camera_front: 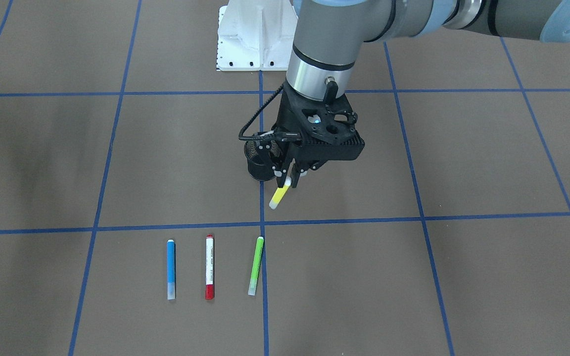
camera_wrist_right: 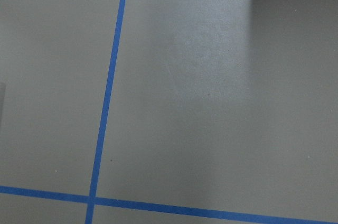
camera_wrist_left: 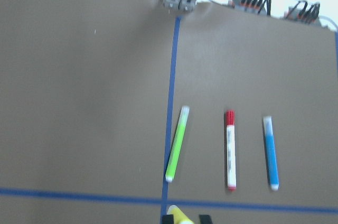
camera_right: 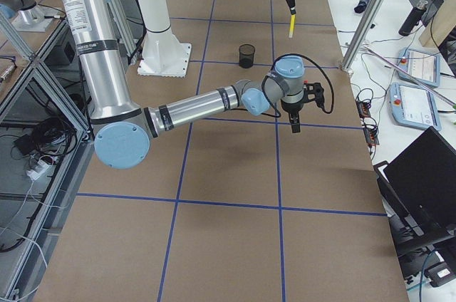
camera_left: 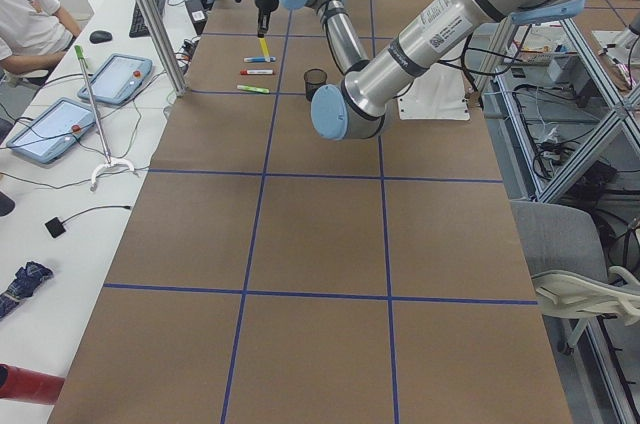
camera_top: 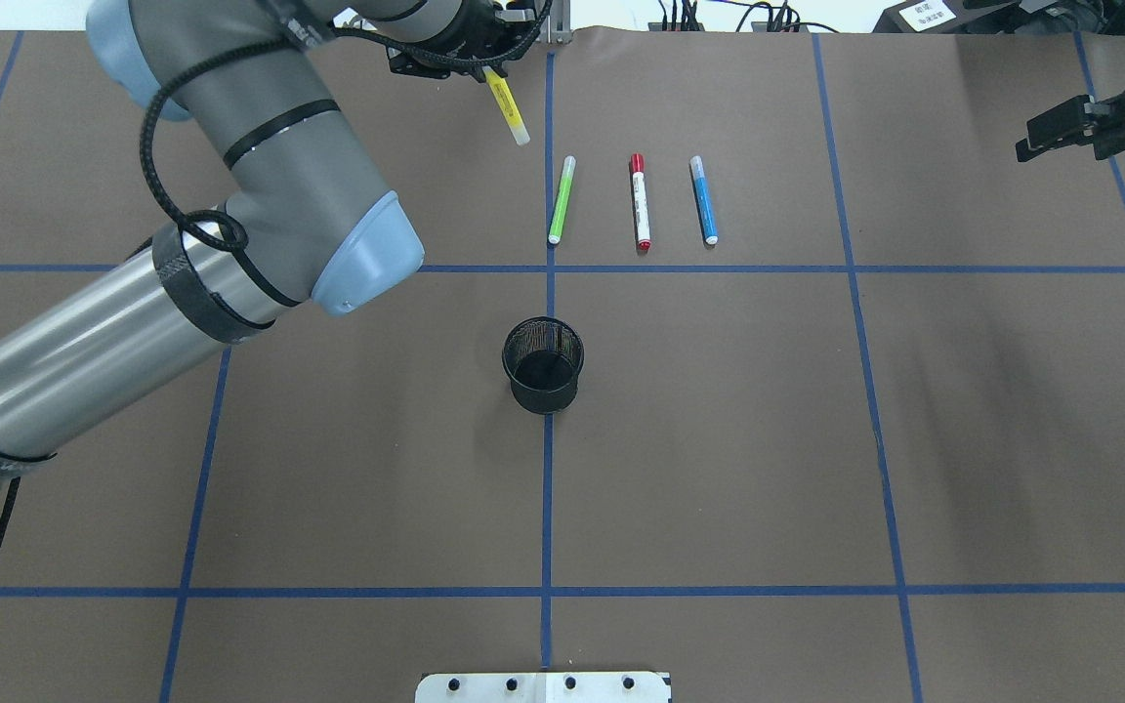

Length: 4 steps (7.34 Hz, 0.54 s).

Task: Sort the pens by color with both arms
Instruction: 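Lift the yellow highlighter out and carry it beside the green one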

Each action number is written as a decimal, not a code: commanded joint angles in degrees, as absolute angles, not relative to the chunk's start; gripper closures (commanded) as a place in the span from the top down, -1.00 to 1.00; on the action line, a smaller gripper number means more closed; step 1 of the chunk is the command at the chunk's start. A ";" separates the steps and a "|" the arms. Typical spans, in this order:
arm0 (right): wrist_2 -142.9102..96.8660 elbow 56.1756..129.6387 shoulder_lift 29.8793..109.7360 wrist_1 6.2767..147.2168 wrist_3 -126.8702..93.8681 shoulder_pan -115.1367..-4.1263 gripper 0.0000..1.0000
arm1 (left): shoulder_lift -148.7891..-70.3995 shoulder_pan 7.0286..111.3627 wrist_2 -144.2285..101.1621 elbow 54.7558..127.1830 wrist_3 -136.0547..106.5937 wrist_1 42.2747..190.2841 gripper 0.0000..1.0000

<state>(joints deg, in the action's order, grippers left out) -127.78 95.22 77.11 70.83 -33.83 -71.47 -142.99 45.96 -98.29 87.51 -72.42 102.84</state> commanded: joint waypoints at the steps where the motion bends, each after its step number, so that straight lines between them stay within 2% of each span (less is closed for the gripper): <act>1: -126.83 95.10 76.21 70.66 -33.84 -71.46 0.98 | -141.68 42.39 -77.02 82.30 -73.21 108.37 -1.00; 2: -126.74 95.10 76.03 70.66 -33.92 -71.37 0.98 | -140.98 38.97 -66.90 80.70 -72.69 108.98 -1.00; 3: -126.74 94.92 75.94 70.58 -34.01 -71.19 0.99 | -136.97 35.72 -62.01 77.12 -73.12 118.82 -1.00; 4: -126.74 94.75 75.85 70.58 -34.01 -71.10 0.99 | -137.54 34.20 -58.57 69.25 -73.04 132.40 -1.00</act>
<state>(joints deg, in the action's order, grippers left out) -126.78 94.95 76.00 70.61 -33.97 -71.23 -138.49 36.92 -64.61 76.69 -73.01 118.87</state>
